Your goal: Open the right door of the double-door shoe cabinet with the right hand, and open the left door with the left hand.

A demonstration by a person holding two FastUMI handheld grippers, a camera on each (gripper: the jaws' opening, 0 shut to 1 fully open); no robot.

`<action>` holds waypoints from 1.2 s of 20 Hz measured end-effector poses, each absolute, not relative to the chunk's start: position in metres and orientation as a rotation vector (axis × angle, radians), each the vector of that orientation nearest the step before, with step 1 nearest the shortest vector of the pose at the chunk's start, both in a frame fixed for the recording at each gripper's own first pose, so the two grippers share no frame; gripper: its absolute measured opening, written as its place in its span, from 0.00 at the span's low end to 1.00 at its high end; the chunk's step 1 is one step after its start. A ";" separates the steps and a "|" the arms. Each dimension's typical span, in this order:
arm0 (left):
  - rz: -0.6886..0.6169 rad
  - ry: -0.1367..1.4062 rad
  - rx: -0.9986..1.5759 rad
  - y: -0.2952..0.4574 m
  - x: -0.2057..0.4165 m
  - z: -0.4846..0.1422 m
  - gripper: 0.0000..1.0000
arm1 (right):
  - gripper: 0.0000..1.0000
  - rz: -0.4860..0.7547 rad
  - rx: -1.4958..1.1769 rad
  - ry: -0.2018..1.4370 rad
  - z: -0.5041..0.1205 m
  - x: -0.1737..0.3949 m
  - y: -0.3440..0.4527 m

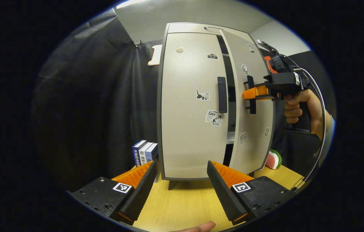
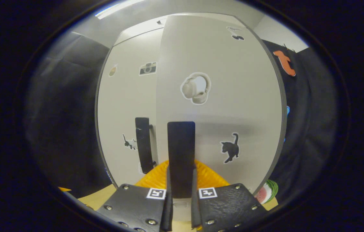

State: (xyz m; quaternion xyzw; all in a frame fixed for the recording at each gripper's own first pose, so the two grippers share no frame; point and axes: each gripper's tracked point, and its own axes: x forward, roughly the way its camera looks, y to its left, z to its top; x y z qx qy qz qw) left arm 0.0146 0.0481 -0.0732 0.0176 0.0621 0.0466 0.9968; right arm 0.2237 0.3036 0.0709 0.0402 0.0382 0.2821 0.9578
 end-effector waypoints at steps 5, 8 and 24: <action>0.099 0.098 0.030 0.032 0.011 -0.058 0.97 | 0.23 0.621 0.092 0.092 0.071 0.216 0.294; 0.097 0.116 0.007 0.025 0.013 -0.062 0.97 | 0.23 0.637 0.102 0.097 0.071 0.211 0.291; -0.001 0.099 0.004 -0.022 0.019 -0.058 0.97 | 0.23 0.657 0.082 0.107 0.068 0.185 0.238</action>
